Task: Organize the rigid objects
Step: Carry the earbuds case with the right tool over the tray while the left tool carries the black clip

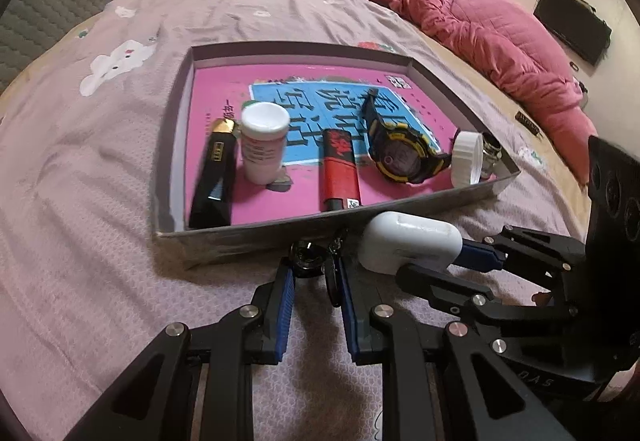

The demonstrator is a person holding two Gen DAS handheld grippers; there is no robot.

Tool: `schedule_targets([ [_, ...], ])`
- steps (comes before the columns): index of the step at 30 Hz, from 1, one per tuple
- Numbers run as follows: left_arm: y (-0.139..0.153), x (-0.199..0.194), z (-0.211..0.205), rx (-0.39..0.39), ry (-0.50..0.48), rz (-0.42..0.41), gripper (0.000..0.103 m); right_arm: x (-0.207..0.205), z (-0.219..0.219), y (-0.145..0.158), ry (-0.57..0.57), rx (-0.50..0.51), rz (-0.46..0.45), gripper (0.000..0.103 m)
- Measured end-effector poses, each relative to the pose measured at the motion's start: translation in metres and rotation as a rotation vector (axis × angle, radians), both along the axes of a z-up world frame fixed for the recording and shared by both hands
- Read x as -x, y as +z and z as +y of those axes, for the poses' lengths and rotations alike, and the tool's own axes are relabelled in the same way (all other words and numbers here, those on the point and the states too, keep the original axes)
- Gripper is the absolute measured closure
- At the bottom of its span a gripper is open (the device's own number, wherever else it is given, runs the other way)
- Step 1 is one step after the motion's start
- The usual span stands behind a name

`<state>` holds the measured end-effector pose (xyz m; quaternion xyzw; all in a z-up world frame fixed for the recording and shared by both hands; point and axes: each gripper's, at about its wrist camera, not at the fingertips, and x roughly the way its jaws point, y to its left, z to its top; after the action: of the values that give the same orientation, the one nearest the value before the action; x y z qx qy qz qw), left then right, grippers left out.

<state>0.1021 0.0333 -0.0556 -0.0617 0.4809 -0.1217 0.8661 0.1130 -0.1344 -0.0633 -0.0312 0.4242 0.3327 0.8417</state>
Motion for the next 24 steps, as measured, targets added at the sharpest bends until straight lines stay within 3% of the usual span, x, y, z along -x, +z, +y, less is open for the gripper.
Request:
schedule_targets([
  [10, 0.002, 0.002, 0.006, 0.031, 0.019, -0.002, 0.081, 0.004, 0.005, 0.010, 0.054, -0.050, -0.014, 0.080],
  [24, 0.002, 0.003, 0.012, 0.026, 0.040, 0.005, 0.081, -0.007, 0.032, 0.001, 0.106, -0.039, -0.003, 0.079],
])
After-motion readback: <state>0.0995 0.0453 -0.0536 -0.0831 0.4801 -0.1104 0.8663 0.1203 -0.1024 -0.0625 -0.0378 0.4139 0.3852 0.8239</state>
